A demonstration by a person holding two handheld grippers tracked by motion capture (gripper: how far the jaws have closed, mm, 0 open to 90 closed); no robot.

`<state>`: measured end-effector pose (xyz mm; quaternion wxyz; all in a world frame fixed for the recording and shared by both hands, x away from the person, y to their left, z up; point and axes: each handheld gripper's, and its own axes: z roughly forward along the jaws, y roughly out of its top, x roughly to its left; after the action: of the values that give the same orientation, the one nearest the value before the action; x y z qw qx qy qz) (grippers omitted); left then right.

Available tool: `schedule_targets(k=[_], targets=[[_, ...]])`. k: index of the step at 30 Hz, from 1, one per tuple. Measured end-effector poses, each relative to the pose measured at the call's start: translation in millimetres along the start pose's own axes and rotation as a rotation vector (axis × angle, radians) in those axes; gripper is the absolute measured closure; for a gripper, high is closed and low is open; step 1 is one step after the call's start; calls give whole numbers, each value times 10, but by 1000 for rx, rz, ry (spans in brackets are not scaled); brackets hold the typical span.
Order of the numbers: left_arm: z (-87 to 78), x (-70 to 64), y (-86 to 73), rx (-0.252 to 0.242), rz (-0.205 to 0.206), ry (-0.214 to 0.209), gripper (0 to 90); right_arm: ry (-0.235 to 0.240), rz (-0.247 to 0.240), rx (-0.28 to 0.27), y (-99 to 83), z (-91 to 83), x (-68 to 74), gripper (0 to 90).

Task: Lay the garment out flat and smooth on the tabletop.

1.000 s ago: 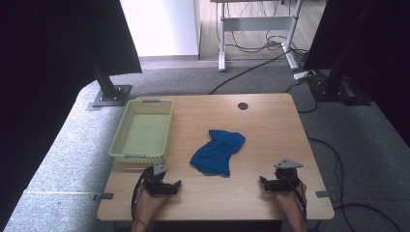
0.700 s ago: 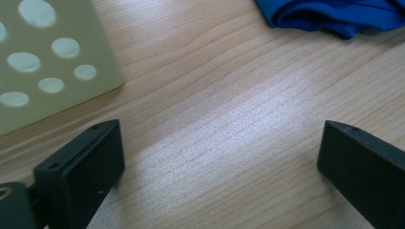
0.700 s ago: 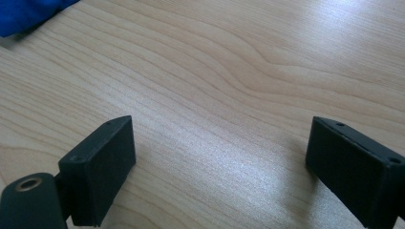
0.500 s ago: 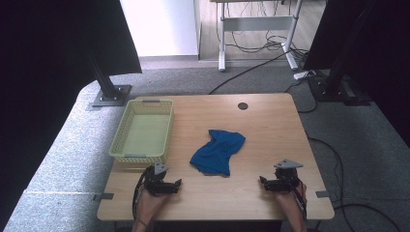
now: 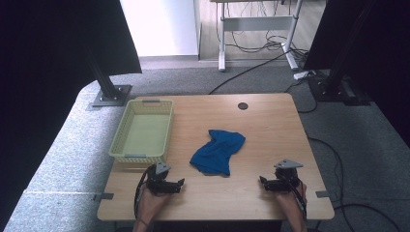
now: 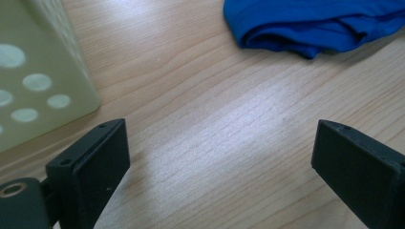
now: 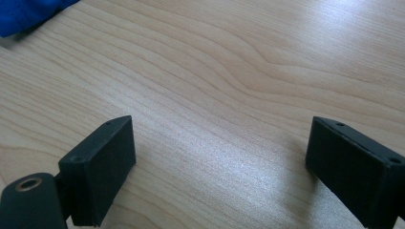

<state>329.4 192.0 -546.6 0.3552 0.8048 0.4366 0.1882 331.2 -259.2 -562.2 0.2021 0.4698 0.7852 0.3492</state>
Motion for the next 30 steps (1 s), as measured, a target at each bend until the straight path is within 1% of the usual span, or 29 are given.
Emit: schedule_targets(k=[8, 17, 20, 30], targets=[[4, -40, 82, -13, 10, -15, 62, 0, 0, 0, 0, 0, 0, 97], [54, -145, 212, -25, 37, -30, 64, 1, -3, 0, 0, 0, 0, 96], [71, -185, 250, -27, 48, -37, 77, 1, -4, -1, 0, 0, 0, 96], [135, -322, 377, -36, 77, -83, 145, 3, -5, 0, -1, -1, 1, 96]])
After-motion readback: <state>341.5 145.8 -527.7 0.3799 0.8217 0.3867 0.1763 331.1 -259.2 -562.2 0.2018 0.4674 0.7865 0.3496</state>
